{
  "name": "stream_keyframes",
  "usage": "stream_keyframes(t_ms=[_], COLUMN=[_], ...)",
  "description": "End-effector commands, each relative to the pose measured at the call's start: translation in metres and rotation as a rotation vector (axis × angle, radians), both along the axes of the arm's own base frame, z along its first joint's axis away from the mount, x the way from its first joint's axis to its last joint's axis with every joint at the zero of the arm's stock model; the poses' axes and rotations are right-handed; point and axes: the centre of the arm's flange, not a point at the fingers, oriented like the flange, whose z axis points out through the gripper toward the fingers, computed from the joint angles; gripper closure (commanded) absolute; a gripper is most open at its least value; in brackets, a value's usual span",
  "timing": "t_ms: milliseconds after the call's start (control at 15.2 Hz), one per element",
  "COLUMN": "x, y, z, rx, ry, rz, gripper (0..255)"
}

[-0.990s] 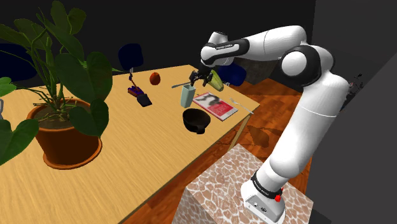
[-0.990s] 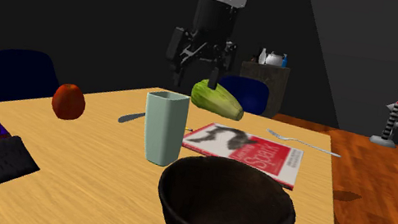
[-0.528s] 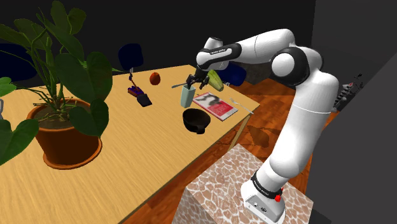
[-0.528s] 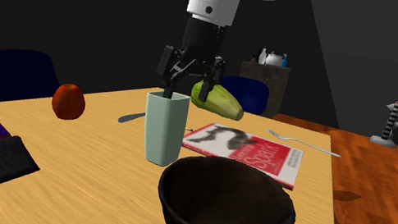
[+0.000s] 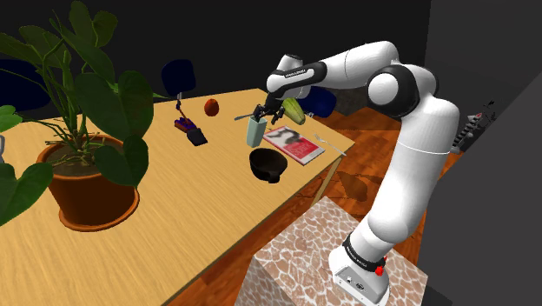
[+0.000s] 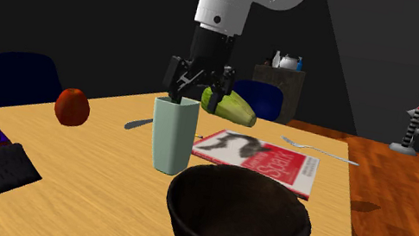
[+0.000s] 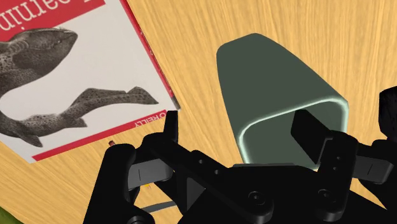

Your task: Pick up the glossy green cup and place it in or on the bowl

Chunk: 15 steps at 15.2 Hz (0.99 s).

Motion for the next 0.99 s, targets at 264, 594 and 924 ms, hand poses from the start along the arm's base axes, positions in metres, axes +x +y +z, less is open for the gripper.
stream_keyframes(t_ms=[264,594,924], x=[0.0,0.0,0.0], y=[0.0,0.0,0.0], z=[0.0,0.0,0.021], rx=[0.0,0.0,0.0], ry=[0.0,0.0,0.0], rz=[0.0,0.0,0.0], gripper=[255,255,255])
